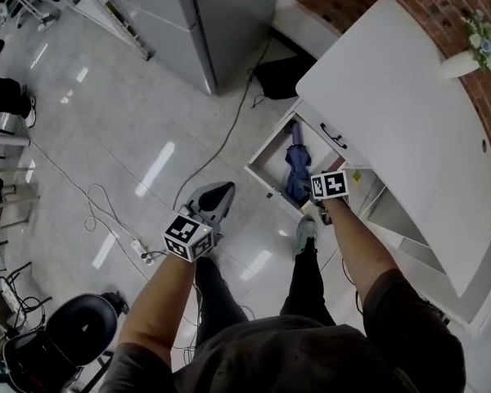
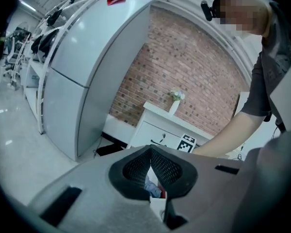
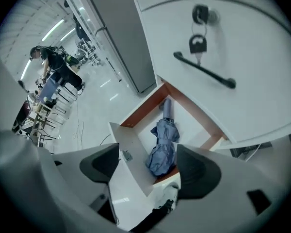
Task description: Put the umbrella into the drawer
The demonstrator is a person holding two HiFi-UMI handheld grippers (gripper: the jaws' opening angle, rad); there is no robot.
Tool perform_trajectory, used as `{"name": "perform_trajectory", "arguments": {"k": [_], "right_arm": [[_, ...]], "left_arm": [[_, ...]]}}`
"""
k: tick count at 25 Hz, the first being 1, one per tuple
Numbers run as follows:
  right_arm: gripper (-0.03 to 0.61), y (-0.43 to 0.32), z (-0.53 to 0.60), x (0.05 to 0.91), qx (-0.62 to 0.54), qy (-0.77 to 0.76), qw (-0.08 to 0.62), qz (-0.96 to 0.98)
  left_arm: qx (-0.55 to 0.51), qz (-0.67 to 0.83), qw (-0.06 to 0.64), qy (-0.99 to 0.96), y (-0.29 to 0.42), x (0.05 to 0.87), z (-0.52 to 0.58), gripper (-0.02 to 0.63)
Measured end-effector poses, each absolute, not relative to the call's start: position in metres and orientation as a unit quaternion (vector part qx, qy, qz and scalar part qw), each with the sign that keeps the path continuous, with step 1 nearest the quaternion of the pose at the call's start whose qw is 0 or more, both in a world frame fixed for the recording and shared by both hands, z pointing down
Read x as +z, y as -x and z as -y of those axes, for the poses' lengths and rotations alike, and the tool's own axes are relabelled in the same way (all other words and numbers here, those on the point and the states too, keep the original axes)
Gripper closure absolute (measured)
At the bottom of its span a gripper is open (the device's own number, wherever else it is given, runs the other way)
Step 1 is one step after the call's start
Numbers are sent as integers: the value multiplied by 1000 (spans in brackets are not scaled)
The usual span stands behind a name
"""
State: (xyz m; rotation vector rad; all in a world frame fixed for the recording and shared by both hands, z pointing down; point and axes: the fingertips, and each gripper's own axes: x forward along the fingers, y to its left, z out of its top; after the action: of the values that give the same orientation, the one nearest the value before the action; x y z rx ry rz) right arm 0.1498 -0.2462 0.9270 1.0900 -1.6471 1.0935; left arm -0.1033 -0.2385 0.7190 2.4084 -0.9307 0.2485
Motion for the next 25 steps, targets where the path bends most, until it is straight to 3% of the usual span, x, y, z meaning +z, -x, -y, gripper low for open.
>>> {"name": "perform_trajectory", "arguments": {"k": [14, 20, 25], "right_arm": [[238, -113, 233, 719, 407, -417, 345, 736], [289, -99, 228, 601, 334, -405, 298, 798], [356, -85, 235, 487, 233, -371, 235, 868]], "left_arm": [[67, 370, 223, -900, 116, 560, 218, 614], [28, 384, 222, -896, 131, 494, 201, 614], [3, 381, 179, -907, 135, 424, 193, 614]]}}
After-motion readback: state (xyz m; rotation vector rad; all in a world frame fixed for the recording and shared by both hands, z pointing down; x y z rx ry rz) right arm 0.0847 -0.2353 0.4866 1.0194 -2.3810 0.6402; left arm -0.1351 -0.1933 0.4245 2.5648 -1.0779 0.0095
